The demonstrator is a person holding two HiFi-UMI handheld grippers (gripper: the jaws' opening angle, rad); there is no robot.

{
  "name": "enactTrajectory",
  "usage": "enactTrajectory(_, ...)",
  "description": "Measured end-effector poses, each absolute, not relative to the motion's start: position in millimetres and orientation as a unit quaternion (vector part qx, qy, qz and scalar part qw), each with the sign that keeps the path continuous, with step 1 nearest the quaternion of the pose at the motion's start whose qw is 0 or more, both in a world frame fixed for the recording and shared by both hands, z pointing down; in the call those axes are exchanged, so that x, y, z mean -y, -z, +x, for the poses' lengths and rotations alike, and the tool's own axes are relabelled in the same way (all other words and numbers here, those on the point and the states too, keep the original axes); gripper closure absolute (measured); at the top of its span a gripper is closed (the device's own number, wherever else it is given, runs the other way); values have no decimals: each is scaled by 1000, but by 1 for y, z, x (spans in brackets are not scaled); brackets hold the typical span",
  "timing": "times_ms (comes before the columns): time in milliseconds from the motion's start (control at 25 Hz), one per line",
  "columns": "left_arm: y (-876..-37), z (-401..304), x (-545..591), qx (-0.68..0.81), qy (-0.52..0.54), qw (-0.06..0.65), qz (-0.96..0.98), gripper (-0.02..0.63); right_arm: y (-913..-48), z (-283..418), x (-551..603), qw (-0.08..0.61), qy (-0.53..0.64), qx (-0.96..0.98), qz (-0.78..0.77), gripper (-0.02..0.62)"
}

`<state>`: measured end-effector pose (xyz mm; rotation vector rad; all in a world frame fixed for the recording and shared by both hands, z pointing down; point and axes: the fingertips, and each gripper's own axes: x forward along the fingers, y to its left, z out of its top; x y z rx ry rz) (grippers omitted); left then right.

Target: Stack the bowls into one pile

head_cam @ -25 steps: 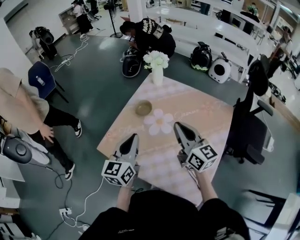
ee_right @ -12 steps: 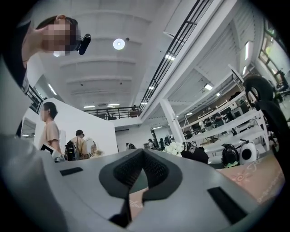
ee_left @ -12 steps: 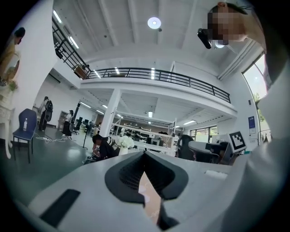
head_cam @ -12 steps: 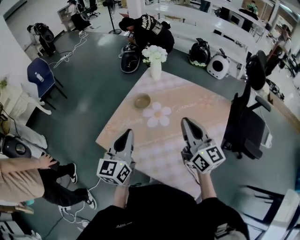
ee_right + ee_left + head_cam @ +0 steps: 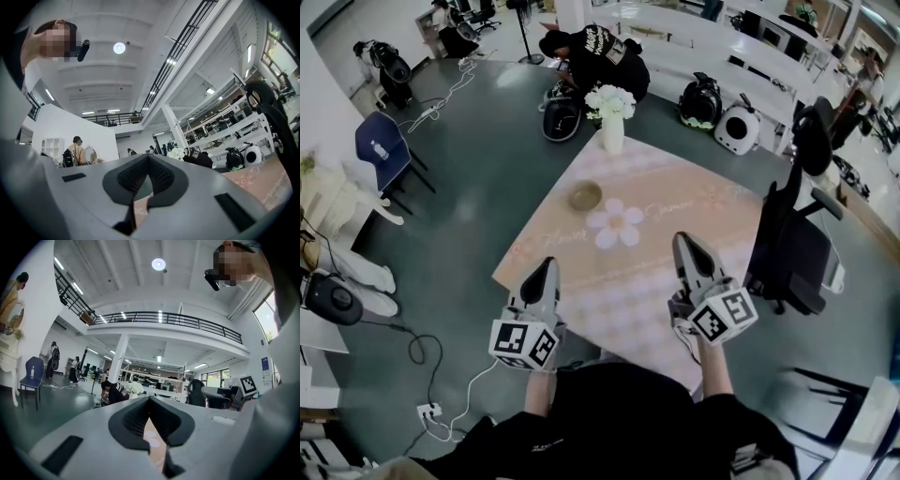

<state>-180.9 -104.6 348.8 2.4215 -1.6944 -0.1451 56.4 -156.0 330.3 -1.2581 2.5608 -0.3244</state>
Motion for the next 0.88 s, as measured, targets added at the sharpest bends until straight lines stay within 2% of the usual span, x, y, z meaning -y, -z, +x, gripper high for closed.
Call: enactTrajectory(880,-342,-200,96,597,36,73,798,609,-339,69,149,80,66,-881,-462,603)
